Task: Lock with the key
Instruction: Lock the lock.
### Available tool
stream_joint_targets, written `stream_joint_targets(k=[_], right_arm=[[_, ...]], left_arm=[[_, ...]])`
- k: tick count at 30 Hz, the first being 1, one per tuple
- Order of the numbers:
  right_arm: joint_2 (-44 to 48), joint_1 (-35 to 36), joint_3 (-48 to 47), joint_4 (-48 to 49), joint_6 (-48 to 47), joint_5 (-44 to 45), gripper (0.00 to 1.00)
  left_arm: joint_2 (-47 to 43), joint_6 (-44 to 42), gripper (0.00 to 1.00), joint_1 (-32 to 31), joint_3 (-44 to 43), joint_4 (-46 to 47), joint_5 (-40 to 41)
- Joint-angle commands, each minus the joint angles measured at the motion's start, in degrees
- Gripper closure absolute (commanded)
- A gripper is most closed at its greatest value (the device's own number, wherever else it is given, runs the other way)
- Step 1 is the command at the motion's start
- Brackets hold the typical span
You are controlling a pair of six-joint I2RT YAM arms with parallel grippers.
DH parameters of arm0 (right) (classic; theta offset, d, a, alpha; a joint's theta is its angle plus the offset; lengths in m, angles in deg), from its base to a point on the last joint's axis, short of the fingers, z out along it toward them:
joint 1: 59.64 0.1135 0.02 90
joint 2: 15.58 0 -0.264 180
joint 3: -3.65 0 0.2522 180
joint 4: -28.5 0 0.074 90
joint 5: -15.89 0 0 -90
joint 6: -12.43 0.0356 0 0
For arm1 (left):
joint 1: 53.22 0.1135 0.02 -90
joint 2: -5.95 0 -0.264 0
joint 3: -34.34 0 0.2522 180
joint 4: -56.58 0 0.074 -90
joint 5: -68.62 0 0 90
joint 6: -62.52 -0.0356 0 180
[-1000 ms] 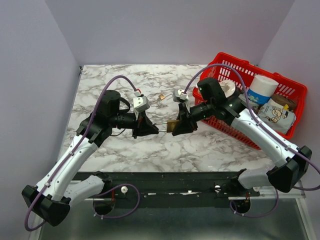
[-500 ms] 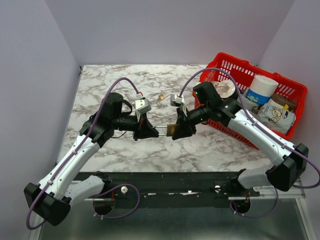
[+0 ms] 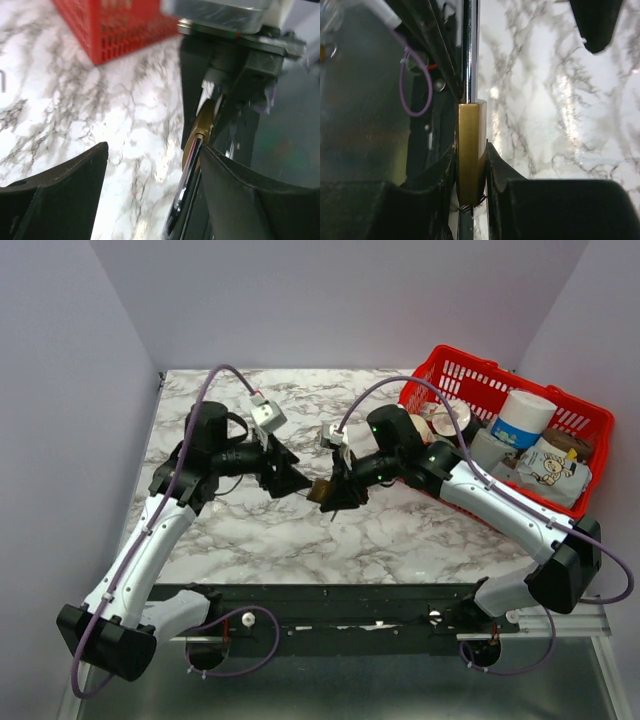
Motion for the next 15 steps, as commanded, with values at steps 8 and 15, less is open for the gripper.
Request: stream_joint_targets(k=[8,15], right_arm=[[2.1,0.0,3.9,29.8,17.9,22.4,0.99],[-3.5,1.1,-0.9,31.5,20.2,31.8,0.99]], left_arm=[[-6.5,32.9,0.01,18.2,2.8,12.6,20.6],[-10.2,57.8,0.01,17.5,14.8,27.1,22.4]])
